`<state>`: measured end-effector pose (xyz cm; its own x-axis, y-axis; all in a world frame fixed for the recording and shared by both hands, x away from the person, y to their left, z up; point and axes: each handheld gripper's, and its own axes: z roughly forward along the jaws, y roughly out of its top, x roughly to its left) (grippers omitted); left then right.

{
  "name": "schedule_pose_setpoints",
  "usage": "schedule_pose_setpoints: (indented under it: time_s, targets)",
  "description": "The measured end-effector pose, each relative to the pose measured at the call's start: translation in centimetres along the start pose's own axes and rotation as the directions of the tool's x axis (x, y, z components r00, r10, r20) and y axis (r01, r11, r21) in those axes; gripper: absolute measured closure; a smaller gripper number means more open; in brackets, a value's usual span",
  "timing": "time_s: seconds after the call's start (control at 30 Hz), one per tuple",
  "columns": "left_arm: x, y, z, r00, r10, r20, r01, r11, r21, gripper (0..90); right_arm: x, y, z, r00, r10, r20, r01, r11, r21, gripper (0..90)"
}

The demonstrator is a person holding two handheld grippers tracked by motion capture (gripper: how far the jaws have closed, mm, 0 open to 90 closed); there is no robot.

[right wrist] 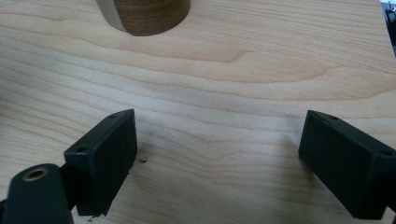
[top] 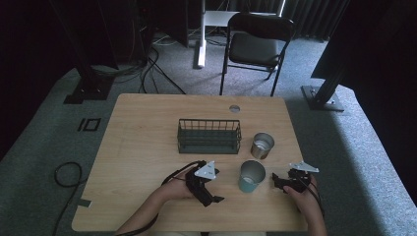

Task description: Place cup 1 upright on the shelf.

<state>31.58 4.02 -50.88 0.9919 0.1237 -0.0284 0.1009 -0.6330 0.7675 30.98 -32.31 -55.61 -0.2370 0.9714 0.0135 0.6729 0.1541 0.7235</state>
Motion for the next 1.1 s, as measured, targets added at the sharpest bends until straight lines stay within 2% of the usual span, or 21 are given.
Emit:
schedule_pose_setpoints:
  time_s: [0.57, 0.77, 0.83, 0.9, 1.1]
  targets:
    - [0.1, 2.1, 1.2, 0.9985, 0.04, 0.039, -0.039, 0.9991, -0.019, 3.2, 0.0, 0.0, 0.0, 1.0, 0.0, 0.0, 0.0, 1.0, 0.0, 11.2]
    - [0.4, 2.8, 1.5, 0.9983, 0.04, 0.042, -0.038, 0.9984, -0.041, 3.2, 0.0, 0.0, 0.0, 1.0, 0.0, 0.0, 0.0, 1.0, 0.0, 11.2]
    - [0.5, 3.0, 1.6, 0.9975, 0.042, 0.056, -0.039, 0.998, -0.049, 3.2, 0.0, 0.0, 0.0, 1.0, 0.0, 0.0, 0.0, 1.0, 0.0, 11.2]
    - [0.7, 3.1, 1.8, 0.9982, 0.038, 0.048, -0.036, 0.9984, -0.043, 3.2, 0.0, 0.0, 0.0, 1.0, -0.001, 0.0, 0.001, 1.0, 0.0, 11.2]
    - [1.1, 3.7, 2.2, 0.9983, 0.028, 0.052, -0.025, 0.9976, -0.065, 3.2, 0.0, 0.0, 0.0, 1.0, 0.0, 0.0, 0.0, 1.0, 0.0, 11.2]
